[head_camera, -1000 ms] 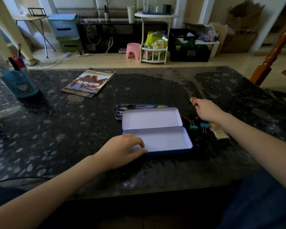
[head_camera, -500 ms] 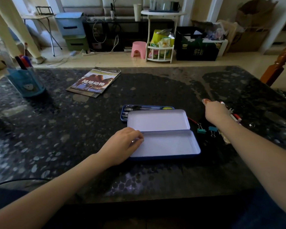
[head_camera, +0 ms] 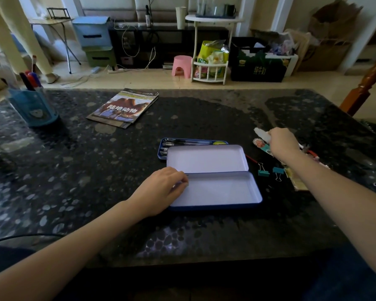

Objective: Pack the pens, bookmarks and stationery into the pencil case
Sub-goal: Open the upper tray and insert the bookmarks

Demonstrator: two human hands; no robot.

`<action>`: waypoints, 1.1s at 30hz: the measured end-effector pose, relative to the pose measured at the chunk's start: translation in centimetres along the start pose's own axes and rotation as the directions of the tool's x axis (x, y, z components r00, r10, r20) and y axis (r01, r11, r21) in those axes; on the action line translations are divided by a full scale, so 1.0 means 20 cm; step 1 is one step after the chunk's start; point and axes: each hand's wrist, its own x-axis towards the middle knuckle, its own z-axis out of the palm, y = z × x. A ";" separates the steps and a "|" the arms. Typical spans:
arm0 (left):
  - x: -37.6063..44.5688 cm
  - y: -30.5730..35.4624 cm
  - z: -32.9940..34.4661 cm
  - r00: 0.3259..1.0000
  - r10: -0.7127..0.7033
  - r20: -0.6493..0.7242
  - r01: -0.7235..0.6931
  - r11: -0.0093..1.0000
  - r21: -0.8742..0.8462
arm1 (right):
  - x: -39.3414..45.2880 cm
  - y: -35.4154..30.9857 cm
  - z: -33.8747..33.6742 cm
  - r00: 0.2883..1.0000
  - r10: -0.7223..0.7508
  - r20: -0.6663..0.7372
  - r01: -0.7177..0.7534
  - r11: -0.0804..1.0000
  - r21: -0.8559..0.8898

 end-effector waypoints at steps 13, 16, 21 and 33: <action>0.00 0.00 0.00 1.000 -0.011 0.019 0.011 1.000 0.000 | 0.08 0.12 0.10 0.977 0.116 0.179 -0.146 0.976 0.163; 0.00 0.00 0.00 1.000 -0.013 0.024 0.012 1.000 0.002 | 0.10 0.14 0.09 0.966 0.181 0.183 -0.208 0.967 0.145; 0.00 -0.01 0.01 1.000 -0.010 0.022 0.010 1.000 -0.002 | 0.14 0.10 0.06 0.953 0.152 0.262 -0.203 0.963 0.179; 0.00 -0.02 0.02 1.000 0.001 0.020 -0.001 1.000 0.014 | 0.12 0.01 0.01 0.941 0.121 0.316 -0.193 0.959 0.207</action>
